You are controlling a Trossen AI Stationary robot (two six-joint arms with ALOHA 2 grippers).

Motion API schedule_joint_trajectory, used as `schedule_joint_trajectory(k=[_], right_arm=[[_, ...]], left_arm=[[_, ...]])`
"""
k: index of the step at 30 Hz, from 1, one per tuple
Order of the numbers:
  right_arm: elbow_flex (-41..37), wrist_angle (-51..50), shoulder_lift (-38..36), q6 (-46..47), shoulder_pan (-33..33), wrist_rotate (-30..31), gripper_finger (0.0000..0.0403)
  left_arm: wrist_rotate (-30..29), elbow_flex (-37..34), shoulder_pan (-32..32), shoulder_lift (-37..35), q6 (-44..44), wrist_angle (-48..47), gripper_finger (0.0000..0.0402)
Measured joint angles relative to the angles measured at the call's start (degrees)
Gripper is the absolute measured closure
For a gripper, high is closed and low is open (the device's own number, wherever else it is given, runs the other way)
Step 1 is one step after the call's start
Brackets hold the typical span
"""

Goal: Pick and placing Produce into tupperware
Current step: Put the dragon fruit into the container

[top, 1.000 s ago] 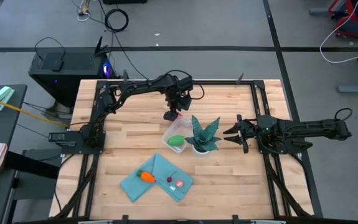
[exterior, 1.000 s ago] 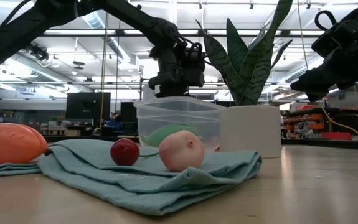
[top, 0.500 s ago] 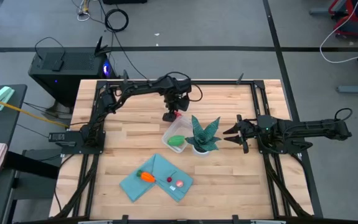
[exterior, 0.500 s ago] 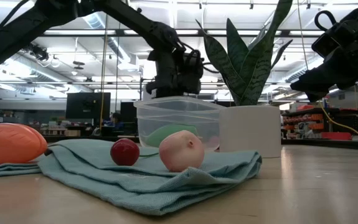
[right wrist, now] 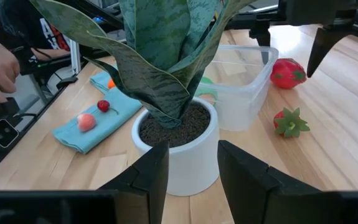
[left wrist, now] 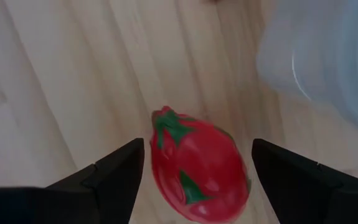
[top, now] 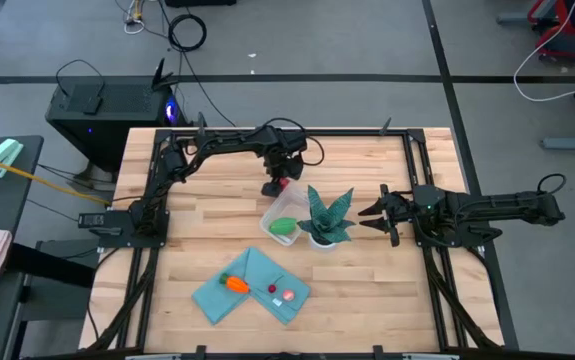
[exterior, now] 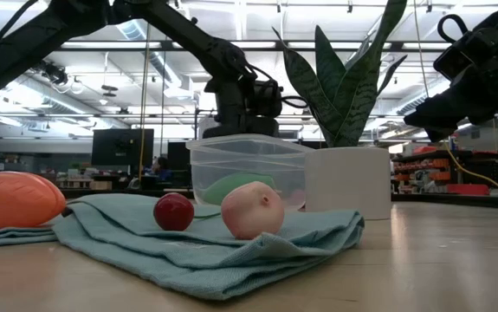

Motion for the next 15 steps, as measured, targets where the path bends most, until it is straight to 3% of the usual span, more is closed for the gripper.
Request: schedule_joint_trajectory(k=[15], right_arm=[[-0.02,0.00,0.00,0.00,0.02,0.00,0.0258]], left_arm=[[0.11,0.00,0.26,0.24,-2.07,1.34,0.0099]])
